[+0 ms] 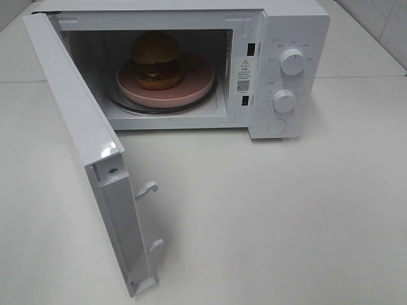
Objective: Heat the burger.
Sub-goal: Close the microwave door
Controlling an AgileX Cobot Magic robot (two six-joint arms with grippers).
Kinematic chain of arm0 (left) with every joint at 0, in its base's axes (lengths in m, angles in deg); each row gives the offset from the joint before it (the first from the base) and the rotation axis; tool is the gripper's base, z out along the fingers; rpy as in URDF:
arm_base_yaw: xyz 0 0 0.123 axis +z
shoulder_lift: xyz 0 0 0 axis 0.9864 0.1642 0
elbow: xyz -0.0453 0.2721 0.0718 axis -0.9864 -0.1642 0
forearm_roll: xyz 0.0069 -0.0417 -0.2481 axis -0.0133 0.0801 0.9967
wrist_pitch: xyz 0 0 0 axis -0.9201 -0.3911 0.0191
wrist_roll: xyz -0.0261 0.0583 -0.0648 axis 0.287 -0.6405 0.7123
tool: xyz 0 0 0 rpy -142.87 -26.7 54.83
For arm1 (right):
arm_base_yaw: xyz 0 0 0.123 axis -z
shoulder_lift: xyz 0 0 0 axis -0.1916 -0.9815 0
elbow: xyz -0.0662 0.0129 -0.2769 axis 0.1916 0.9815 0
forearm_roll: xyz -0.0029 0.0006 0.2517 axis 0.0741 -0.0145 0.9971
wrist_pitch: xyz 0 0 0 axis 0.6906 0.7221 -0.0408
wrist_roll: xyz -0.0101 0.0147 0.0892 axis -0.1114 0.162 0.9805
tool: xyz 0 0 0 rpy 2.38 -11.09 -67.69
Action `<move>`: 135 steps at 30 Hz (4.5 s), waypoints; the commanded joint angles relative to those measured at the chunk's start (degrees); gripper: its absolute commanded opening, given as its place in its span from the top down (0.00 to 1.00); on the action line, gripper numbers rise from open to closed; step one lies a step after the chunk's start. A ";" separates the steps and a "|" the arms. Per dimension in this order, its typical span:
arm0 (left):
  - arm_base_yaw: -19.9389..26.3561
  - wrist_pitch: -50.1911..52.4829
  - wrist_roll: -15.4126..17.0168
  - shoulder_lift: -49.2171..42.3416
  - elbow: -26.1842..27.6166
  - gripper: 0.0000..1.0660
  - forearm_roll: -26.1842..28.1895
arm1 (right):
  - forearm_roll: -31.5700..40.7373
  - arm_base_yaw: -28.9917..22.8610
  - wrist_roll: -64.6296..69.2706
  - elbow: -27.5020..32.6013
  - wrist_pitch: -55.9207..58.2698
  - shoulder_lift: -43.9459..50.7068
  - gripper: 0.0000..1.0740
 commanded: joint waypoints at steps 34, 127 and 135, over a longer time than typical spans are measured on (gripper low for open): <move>0.17 0.80 0.17 -0.06 -0.11 0.06 0.00 | 1.43 1.26 -1.83 0.57 -1.78 1.78 0.30; 0.17 87.95 2.69 52.25 -13.69 1.00 -5.16 | 1.38 1.26 -1.83 0.57 -1.78 1.78 0.30; 0.17 97.46 12.20 64.23 -13.69 1.00 -21.60 | 1.38 1.26 -1.83 0.57 -1.78 1.78 0.30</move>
